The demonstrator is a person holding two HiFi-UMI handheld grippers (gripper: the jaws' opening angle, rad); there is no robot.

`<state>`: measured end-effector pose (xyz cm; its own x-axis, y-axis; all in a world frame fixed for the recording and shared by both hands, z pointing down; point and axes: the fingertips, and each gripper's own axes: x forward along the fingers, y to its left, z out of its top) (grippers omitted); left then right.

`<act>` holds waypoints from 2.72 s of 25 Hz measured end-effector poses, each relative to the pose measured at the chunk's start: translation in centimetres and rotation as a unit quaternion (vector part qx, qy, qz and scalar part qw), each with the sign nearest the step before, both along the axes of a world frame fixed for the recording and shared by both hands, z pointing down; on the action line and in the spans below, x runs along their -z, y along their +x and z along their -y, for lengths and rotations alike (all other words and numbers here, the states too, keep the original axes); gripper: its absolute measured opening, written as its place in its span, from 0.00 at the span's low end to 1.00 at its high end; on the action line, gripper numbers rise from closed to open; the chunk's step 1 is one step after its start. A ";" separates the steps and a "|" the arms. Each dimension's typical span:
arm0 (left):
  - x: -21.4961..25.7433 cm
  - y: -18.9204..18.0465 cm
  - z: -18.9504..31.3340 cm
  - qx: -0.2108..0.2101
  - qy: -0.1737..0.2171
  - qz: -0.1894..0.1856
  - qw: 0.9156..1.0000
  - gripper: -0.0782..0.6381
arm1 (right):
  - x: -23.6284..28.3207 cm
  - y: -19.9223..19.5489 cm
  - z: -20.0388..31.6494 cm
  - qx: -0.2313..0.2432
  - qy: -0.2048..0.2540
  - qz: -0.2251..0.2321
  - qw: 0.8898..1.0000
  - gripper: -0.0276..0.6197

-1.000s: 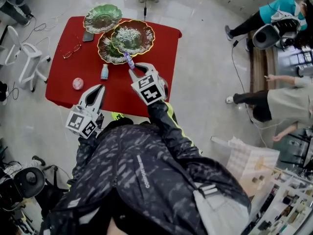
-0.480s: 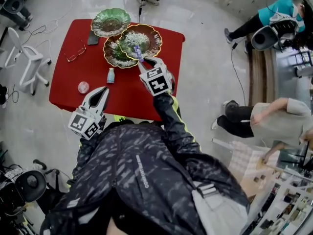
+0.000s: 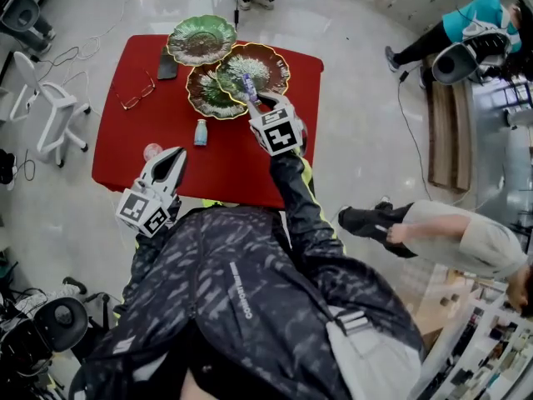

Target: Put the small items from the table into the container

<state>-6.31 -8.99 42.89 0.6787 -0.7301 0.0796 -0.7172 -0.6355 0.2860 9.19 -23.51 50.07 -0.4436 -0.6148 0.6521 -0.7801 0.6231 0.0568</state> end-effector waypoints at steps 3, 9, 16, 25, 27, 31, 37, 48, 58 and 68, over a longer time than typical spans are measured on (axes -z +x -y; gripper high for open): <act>0.0 -1.0 0.6 0.001 0.003 0.000 1.000 0.14 | -0.1 -0.1 0.0 -0.003 -0.004 0.002 1.000 0.19; 0.4 -2.5 1.1 0.003 0.006 -0.008 1.000 0.14 | 0.0 0.0 -0.1 -0.010 0.003 -0.016 1.000 0.19; 0.0 -2.4 1.3 -0.008 0.002 -0.012 1.000 0.14 | 0.5 0.3 -0.3 -0.010 0.014 -0.046 0.999 0.26; -0.5 -2.6 2.0 -0.010 0.002 -0.014 1.000 0.14 | 0.7 -0.7 -1.3 -0.002 0.013 -0.049 0.999 0.27; -0.6 -2.4 2.2 -0.013 0.001 -0.014 1.000 0.14 | 0.8 -1.1 -1.5 0.001 0.013 -0.047 0.999 0.27; -0.7 -1.9 2.5 -0.023 0.002 -0.012 1.000 0.13 | 0.8 -1.6 -1.9 0.006 0.011 -0.047 0.999 0.27; -0.9 -2.1 2.9 -0.033 -0.008 -0.035 0.999 0.13 | 0.5 -3.8 -2.6 0.033 0.009 -0.044 0.998 0.27; -1.9 -3.4 2.9 -0.016 -0.023 -0.041 0.999 0.13 | -0.8 -8.4 -4.6 0.090 -0.015 -0.023 0.996 0.27; -2.8 -5.3 1.7 0.013 -0.033 -0.045 0.998 0.13 | -5.2 -12.7 -6.0 0.117 -0.093 0.032 0.988 0.29; -4.4 -8.0 0.1 0.053 -0.050 -0.044 0.996 0.13 | -10.0 -16.0 -7.3 0.145 -0.158 0.016 0.977 0.37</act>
<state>-14.31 -9.04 47.27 0.6053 -0.7896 0.1002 -0.7486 -0.5220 0.4087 -6.83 -16.25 60.09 -0.5923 -0.2308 0.7720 -0.5668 0.8003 -0.1956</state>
